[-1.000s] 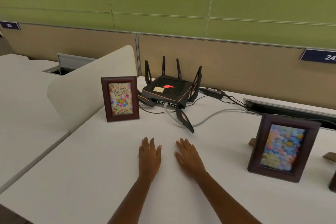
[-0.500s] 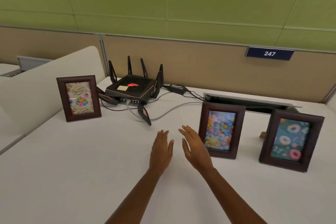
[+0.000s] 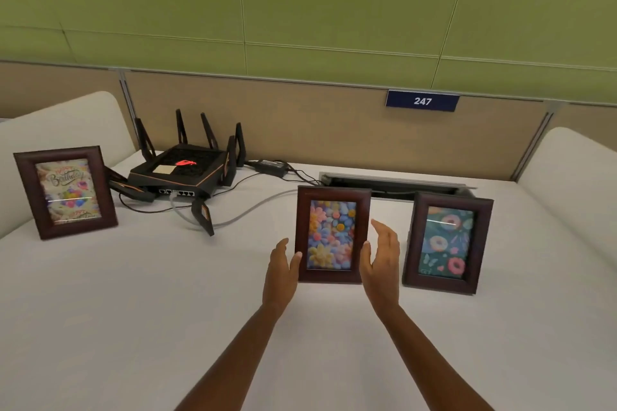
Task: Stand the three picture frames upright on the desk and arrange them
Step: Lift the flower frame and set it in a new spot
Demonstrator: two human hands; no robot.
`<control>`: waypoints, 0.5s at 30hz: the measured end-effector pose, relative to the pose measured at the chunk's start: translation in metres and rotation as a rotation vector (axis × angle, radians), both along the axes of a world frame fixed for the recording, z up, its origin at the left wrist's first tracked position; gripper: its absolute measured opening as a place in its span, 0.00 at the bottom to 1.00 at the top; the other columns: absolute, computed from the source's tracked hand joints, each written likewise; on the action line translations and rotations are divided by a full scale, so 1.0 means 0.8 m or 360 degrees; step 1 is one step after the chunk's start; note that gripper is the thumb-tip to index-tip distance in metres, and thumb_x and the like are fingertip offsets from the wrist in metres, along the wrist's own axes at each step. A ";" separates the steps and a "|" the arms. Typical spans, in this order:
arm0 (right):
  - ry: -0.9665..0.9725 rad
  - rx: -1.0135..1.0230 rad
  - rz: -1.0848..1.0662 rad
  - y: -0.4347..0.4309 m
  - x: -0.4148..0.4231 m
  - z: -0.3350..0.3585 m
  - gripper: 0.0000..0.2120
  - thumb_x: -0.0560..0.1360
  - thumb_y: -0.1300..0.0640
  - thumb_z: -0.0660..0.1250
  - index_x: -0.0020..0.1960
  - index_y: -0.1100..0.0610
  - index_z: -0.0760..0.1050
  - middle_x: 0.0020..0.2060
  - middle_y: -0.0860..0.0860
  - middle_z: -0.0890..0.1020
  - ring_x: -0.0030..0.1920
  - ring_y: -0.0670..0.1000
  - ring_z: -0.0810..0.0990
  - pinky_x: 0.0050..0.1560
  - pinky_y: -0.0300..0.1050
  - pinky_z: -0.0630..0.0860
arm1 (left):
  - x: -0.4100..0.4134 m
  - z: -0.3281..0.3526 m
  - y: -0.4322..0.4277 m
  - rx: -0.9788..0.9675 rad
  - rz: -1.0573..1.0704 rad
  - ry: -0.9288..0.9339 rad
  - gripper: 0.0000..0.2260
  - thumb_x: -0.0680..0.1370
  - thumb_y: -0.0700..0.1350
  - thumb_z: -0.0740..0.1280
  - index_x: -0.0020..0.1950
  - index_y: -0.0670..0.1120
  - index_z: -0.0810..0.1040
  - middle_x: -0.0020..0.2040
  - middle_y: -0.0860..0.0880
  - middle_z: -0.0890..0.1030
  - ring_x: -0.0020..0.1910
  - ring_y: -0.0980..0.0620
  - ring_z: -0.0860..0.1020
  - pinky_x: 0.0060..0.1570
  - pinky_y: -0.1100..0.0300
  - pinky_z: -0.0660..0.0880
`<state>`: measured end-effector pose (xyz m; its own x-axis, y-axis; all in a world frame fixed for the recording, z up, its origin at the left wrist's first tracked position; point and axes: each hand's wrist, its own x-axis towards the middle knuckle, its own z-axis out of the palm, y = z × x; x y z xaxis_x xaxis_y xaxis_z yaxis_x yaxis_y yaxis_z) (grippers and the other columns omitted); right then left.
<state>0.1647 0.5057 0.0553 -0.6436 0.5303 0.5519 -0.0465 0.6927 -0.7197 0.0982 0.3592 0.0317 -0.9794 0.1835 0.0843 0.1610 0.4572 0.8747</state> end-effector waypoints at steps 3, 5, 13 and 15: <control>-0.0246 -0.0270 0.0024 0.017 -0.003 -0.015 0.20 0.77 0.61 0.59 0.68 0.63 0.62 0.65 0.61 0.71 0.66 0.57 0.69 0.65 0.48 0.68 | -0.001 -0.004 0.007 0.0022 0.0040 -0.0060 0.19 0.80 0.43 0.58 0.70 0.40 0.62 0.69 0.39 0.70 0.67 0.43 0.70 0.63 0.51 0.71; -0.0425 -0.0527 0.0082 0.025 -0.006 -0.023 0.23 0.77 0.60 0.60 0.70 0.63 0.59 0.66 0.61 0.70 0.66 0.58 0.69 0.65 0.50 0.69 | -0.002 -0.007 0.008 0.0021 0.0035 -0.0106 0.18 0.80 0.42 0.58 0.69 0.40 0.64 0.66 0.38 0.72 0.64 0.42 0.72 0.60 0.52 0.73; -0.0783 -0.0983 0.0489 0.045 -0.024 -0.041 0.21 0.76 0.60 0.63 0.66 0.62 0.65 0.63 0.59 0.75 0.61 0.58 0.75 0.60 0.49 0.73 | -0.012 -0.017 0.010 -0.0041 -0.0023 -0.0214 0.15 0.80 0.42 0.58 0.64 0.37 0.70 0.60 0.38 0.78 0.58 0.41 0.77 0.56 0.54 0.75; -0.0778 -0.1082 0.0573 0.052 -0.031 -0.042 0.19 0.74 0.61 0.65 0.64 0.62 0.67 0.61 0.58 0.76 0.57 0.56 0.77 0.57 0.47 0.76 | -0.018 -0.018 0.008 -0.0082 -0.0062 -0.0244 0.14 0.79 0.42 0.58 0.60 0.35 0.73 0.57 0.37 0.79 0.56 0.41 0.78 0.53 0.56 0.75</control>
